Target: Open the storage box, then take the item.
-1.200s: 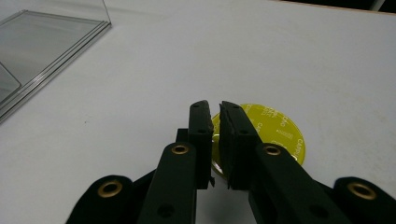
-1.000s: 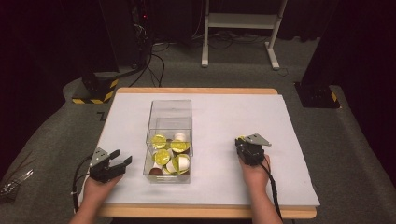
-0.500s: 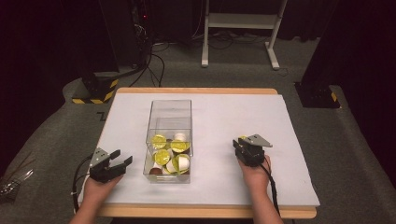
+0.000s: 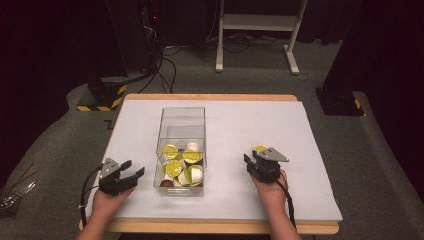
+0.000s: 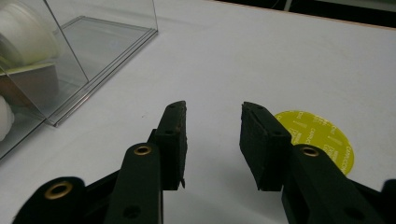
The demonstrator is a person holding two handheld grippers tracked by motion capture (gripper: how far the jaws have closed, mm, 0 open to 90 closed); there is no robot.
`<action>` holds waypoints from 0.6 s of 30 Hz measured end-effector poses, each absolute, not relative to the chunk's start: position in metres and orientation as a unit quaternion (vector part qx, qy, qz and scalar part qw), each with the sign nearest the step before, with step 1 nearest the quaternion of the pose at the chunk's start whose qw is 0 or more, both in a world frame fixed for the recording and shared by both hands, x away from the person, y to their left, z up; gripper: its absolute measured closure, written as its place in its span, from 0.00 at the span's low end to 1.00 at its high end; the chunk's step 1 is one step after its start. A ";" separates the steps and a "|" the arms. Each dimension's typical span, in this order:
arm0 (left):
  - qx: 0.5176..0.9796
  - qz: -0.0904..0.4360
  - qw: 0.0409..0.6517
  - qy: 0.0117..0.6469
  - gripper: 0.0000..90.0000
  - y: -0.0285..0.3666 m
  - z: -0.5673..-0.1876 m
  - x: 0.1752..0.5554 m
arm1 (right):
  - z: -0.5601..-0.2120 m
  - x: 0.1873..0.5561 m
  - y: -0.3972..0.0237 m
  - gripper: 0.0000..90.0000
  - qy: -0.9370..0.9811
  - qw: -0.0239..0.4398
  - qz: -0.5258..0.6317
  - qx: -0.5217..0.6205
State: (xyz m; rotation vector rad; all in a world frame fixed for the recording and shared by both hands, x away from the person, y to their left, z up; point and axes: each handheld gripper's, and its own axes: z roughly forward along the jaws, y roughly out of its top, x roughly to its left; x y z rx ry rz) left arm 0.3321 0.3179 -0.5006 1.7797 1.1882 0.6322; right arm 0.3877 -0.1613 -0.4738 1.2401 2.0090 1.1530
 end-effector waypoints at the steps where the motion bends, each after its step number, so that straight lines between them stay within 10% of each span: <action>1: 0.715 0.254 0.440 0.481 0.40 0.318 -0.501 0.332 | -0.474 0.388 -0.161 0.68 0.740 0.254 0.425 0.455; 18: 0.719 0.255 0.446 0.469 0.35 0.312 -0.487 0.324 | -0.475 0.376 -0.147 0.56 0.755 0.235 0.437 0.429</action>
